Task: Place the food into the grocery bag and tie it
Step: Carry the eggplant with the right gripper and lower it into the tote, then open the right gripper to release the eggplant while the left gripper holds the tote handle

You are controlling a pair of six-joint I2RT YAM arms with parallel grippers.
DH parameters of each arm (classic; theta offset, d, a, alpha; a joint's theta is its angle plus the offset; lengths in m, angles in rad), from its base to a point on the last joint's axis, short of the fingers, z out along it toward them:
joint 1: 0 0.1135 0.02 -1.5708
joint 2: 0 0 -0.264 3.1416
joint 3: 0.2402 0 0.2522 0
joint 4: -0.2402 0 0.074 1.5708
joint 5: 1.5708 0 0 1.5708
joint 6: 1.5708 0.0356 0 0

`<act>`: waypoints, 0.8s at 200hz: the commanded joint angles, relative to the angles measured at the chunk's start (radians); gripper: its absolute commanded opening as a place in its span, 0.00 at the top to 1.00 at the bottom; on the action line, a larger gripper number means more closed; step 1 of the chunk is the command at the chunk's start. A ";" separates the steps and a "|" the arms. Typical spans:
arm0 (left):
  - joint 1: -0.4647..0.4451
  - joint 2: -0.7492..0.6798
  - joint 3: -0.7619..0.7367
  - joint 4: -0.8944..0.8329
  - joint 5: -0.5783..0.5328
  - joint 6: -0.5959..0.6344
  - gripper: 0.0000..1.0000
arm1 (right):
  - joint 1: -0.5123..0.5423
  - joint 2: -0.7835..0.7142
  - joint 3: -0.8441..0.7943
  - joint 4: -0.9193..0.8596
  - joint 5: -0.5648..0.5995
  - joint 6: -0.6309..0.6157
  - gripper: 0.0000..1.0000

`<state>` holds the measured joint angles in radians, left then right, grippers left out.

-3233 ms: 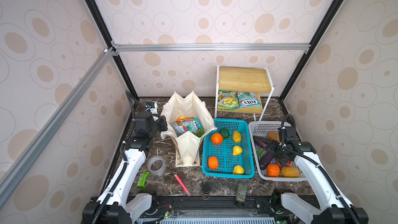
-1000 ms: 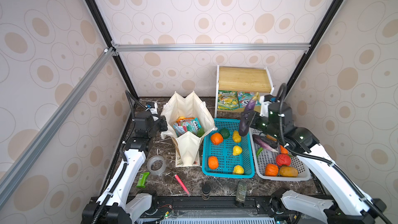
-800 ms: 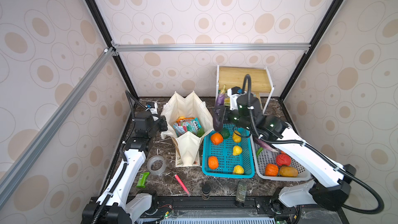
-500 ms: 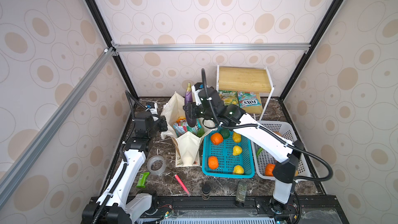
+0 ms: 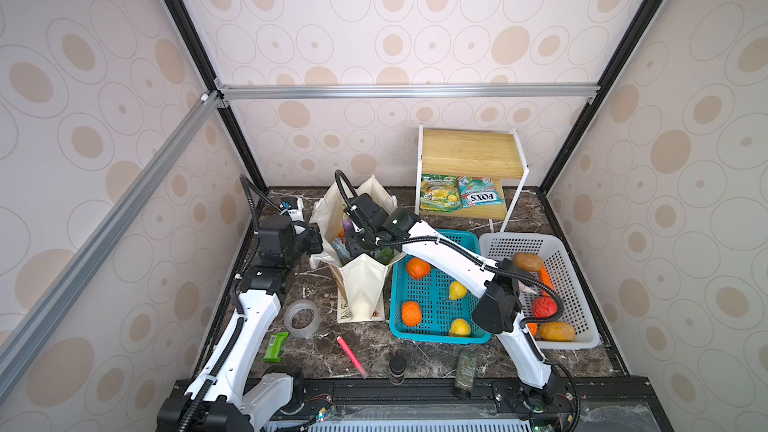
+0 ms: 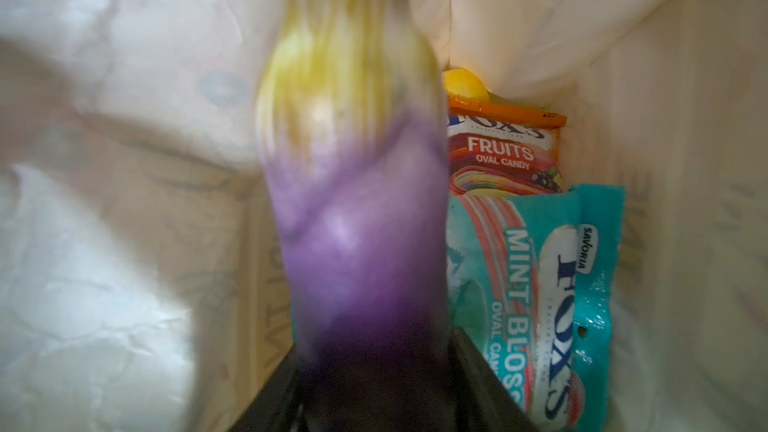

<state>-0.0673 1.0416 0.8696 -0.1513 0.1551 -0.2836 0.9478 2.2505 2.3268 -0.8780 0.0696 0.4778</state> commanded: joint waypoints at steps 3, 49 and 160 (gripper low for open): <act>0.004 -0.031 0.013 0.064 -0.008 0.020 1.00 | 0.003 -0.032 0.070 -0.065 0.043 -0.029 0.32; 0.003 -0.034 0.014 0.062 -0.013 0.019 1.00 | 0.004 -0.224 -0.004 -0.024 0.098 -0.053 0.00; 0.003 -0.020 0.011 0.068 -0.023 0.015 1.00 | -0.205 -0.520 -0.630 0.282 -0.095 0.080 0.32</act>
<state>-0.0673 1.0412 0.8680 -0.1509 0.1505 -0.2836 0.7235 1.6585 1.7077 -0.6621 0.1085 0.5407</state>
